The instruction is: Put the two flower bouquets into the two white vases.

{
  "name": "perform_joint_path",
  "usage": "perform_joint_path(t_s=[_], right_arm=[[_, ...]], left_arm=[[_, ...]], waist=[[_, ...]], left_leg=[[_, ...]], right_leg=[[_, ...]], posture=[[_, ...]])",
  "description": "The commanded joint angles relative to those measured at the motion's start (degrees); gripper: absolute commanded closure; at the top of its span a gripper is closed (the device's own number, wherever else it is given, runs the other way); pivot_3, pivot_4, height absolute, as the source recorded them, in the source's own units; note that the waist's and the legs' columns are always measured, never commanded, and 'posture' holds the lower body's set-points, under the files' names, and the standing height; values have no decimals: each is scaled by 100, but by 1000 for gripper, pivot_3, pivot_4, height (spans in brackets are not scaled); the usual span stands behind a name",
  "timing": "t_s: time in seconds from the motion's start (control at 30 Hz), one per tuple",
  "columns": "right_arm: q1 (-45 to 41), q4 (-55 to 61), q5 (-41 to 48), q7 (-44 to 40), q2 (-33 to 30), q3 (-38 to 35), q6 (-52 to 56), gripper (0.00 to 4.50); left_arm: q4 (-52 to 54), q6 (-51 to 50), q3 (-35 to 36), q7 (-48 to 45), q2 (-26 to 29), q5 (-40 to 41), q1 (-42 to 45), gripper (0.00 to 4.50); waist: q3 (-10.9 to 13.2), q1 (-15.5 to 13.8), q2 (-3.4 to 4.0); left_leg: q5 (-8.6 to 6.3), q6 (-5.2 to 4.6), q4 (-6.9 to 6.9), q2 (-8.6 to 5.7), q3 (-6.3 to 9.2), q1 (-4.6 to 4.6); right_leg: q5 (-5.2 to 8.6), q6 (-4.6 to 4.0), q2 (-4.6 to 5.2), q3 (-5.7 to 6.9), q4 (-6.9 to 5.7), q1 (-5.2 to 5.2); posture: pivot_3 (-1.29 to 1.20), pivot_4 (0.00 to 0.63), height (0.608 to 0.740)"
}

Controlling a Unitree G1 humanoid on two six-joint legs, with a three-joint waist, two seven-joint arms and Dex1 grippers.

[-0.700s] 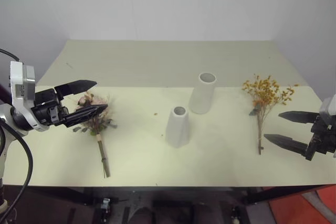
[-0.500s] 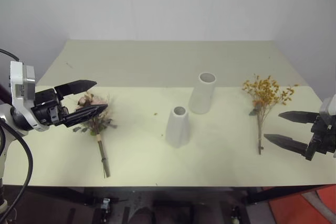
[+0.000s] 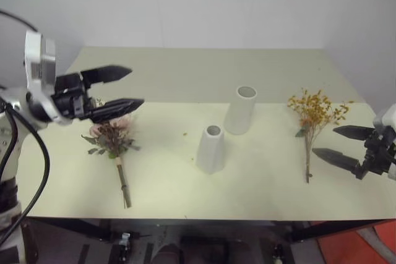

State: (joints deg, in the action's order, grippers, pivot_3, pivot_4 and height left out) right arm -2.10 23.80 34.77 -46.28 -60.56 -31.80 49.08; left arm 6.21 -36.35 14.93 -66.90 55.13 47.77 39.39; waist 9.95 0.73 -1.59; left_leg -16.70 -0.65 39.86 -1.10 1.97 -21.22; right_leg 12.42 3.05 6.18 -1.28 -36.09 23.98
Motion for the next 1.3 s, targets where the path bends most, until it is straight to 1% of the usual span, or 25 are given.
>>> perform_joint_path(t_s=[0.03,0.13,0.23,0.37,0.43,0.5,0.73,0.93,1.27,1.3], right_arm=[[-696,-179,-9,741,-166,385,999,0],[-1416,-416,-73,1244,-105,936,1776,0],[-2180,-754,-292,1825,127,1462,2490,0],[-2740,-1136,-608,2283,397,1853,2843,0],[-2848,-1361,-851,2506,500,2031,2852,0],[-2877,-1534,-969,2592,602,2052,2863,0],[-2971,-1897,-1147,2568,882,2027,2729,0],[-3180,-2040,-1218,2478,978,2178,2658,0],[-4015,-4007,-1807,2307,1336,2964,1823,0],[-4065,-4152,-1855,2283,1366,3005,1743,181]], left_arm=[[-728,281,-807,-630,-156,-562,921,15],[-1552,578,-1666,-1281,-386,-1297,1908,15],[-2375,944,-2229,-1741,-767,-1899,2707,15],[-3141,1197,-2508,-2179,-1211,-2292,3379,15],[-3481,1355,-2601,-2321,-1399,-2509,3657,15],[-3717,1505,-2691,-2484,-1494,-2650,3838,15],[-4011,1782,-3005,-2560,-1539,-2644,4064,15],[-3918,1796,-3048,-2560,-1507,-2545,3968,15],[-3627,1597,-2862,-2560,-1448,-2544,3754,15],[-3601,1574,-2838,-2560,-1439,-2552,3738,2]], waist=[[0,10,0],[0,16,0],[0,15,0],[0,15,0],[1,15,1],[1,14,1],[1,25,2],[2,34,4],[4,60,7],[4,65,7]], left_leg=[[0,0,0,0,0,-1],[1,0,-1,-1,0,-8],[0,0,4,-3,-1,-21],[1,-1,9,-3,1,-47],[0,-2,21,-2,6,-73],[0,-4,31,-3,12,-88],[-3,-8,39,-3,13,-88],[-3,-8,44,-3,15,-87],[-3,-8,43,-3,14,-88],[-3,-8,43,-3,15,-88]], right_leg=[[0,-1,-1,1,-2,2],[-1,-2,-4,0,0,7],[0,-1,-3,1,2,15],[1,0,-4,2,4,36],[0,1,-4,8,-2,52],[0,2,-4,16,-4,55],[-1,5,-3,15,-6,55],[-1,5,-3,15,-7,55],[-2,6,-3,14,-9,55],[-2,6,-3,14,-12,55]], posture=[[0,150,740],[0,150,740],[0,150,740],[0,150,740],[0,150,740],[0,150,740],[0,150,740],[0,150,740],[0,150,740],[0,150,740]])
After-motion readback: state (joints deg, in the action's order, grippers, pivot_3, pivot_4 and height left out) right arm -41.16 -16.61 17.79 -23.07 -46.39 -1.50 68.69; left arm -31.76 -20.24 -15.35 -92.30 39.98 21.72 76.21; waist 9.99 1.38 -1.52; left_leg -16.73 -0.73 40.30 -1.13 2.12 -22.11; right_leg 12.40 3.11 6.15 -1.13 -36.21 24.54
